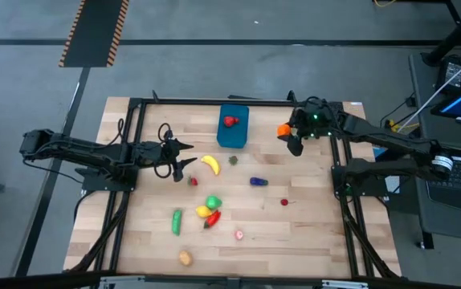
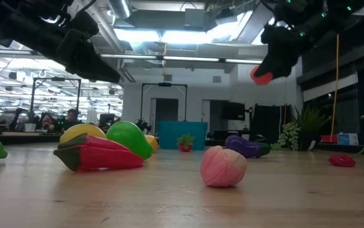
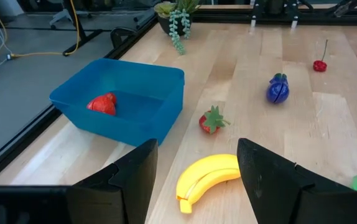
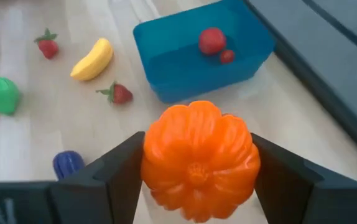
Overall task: Pick and placing Produce into tupperware
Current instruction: Put the tangerine into the blue bin
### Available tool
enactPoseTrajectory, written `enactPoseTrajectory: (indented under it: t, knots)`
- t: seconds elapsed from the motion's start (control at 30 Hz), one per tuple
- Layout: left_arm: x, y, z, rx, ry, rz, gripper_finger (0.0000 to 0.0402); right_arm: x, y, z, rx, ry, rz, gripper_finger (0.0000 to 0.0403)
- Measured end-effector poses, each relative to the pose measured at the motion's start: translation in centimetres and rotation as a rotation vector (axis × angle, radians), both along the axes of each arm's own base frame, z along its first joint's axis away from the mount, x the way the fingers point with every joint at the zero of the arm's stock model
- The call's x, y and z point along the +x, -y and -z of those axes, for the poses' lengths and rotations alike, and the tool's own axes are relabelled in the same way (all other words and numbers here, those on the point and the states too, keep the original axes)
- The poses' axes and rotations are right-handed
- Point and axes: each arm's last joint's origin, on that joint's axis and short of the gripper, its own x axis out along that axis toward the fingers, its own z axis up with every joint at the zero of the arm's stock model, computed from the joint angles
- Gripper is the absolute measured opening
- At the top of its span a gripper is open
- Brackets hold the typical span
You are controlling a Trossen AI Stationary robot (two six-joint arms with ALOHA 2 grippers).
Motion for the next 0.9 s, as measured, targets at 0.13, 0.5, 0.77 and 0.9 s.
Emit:
enactPoseTrajectory:
  t: [0.13,0.5,0.77,0.9]
  knots:
    - [0.1,0.2,0.0,-0.023,0.000,0.056,0.0214,-0.1,-0.6,2.3,0.000,0.099,-0.019,0.0251]
    - [0.1,0.4,0.0,-0.053,0.001,0.126,0.0214,0.2,-1.6,5.0,-0.087,0.340,-0.105,0.0251]
    - [0.1,0.4,0.0,-0.052,0.000,0.126,0.0214,0.0,-2.3,5.7,-0.142,0.467,-0.155,0.0251]
    - [0.1,0.4,0.0,-0.052,0.000,0.125,0.0214,-0.1,-2.5,5.9,-0.141,0.489,-0.172,0.0251]
